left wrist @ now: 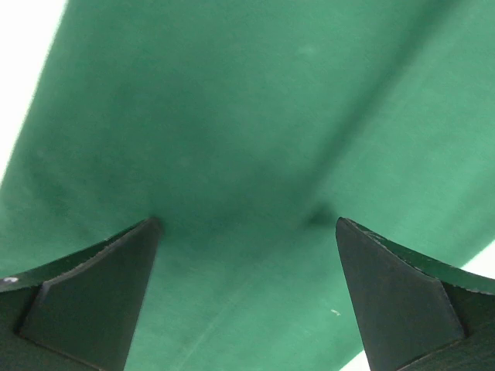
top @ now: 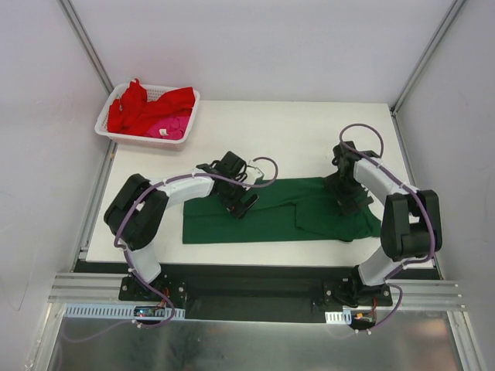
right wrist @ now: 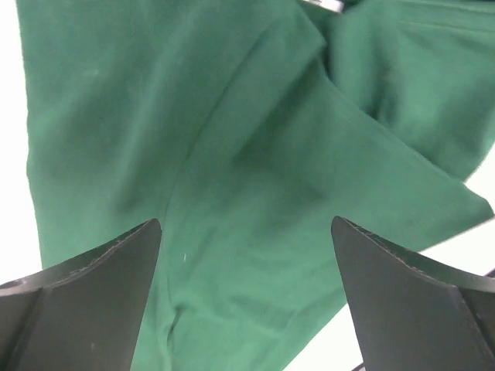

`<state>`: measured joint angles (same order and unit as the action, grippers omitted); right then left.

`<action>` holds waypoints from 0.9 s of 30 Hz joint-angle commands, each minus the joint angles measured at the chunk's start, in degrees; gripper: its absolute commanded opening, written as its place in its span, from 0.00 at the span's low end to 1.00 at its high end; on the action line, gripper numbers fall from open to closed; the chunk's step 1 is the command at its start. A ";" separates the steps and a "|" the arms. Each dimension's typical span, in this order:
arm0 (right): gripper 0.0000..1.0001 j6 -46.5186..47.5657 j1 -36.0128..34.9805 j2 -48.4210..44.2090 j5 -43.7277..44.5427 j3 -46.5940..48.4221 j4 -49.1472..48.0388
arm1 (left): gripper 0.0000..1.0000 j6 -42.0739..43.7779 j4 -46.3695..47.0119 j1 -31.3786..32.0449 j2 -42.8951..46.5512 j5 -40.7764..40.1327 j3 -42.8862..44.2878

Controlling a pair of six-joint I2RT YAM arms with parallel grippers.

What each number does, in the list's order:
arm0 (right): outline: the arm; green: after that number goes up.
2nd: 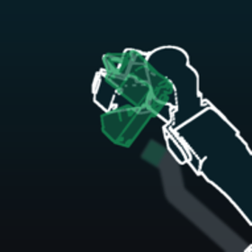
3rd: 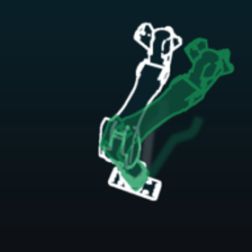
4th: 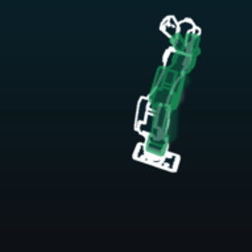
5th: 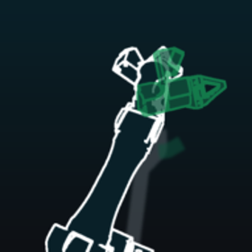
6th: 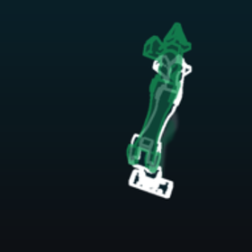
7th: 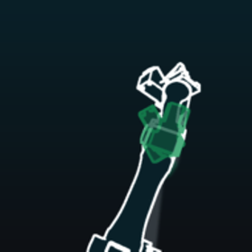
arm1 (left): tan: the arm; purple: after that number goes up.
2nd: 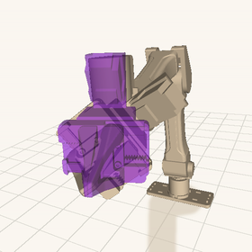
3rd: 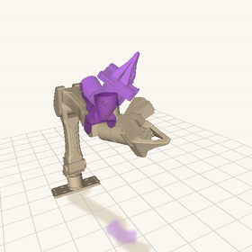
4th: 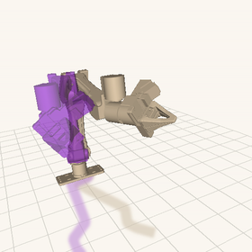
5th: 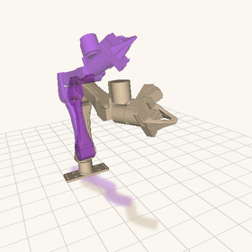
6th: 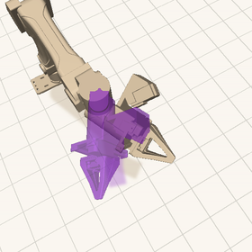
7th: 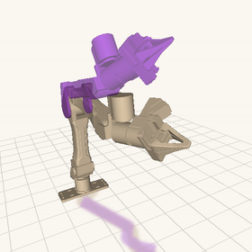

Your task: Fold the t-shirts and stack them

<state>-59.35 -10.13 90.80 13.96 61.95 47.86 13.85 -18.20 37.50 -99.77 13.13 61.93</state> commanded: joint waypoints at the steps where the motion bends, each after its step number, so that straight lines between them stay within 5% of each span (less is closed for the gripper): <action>1: 0.96 3.44 -0.42 6.12 -0.07 3.34 -3.47 | 0.99 -4.43 0.62 0.12 -2.10 -8.11 0.29; 12: 0.96 10.30 0.11 23.80 -4.11 19.86 -5.14 | 0.99 -27.63 -2.80 7.66 -4.74 -16.01 0.47; 27: 0.96 25.95 -2.52 49.28 -18.87 56.85 -8.39 | 0.99 -59.71 -6.84 16.20 -4.12 -14.71 6.53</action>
<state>-37.93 -10.57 133.73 0.56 113.80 42.63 -33.93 -21.71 52.21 -103.04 -3.07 65.78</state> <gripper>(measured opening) 0.963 0.993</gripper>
